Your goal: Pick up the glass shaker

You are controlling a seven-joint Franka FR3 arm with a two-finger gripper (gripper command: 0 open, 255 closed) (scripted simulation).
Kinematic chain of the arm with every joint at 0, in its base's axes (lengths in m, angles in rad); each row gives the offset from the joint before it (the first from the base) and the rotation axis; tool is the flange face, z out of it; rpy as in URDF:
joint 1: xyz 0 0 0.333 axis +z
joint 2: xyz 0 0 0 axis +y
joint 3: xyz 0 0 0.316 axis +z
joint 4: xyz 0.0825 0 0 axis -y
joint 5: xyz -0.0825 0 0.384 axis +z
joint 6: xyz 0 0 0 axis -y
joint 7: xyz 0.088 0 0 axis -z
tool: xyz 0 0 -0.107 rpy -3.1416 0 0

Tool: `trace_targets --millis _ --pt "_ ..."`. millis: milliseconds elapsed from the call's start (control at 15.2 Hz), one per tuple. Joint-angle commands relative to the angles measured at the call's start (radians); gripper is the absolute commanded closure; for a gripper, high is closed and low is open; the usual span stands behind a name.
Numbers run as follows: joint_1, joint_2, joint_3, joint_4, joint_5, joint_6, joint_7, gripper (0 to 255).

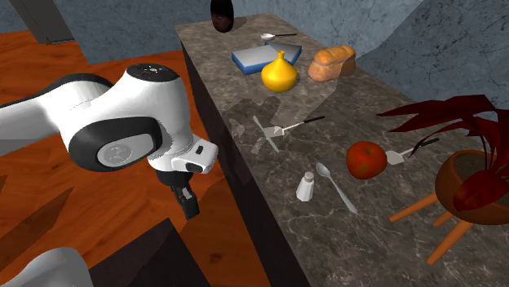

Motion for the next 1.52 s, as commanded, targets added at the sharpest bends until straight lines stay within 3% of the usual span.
trace_targets --millis 0,726,1452 --pt "0.000 0.000 0.000 0.000 0.000 0.000 0.000 0" --pt "-0.050 0.385 -0.032 0.241 -0.073 0.200 -0.005 0" --pt "-0.086 0.767 -0.065 0.620 -0.118 0.261 -0.003 0"
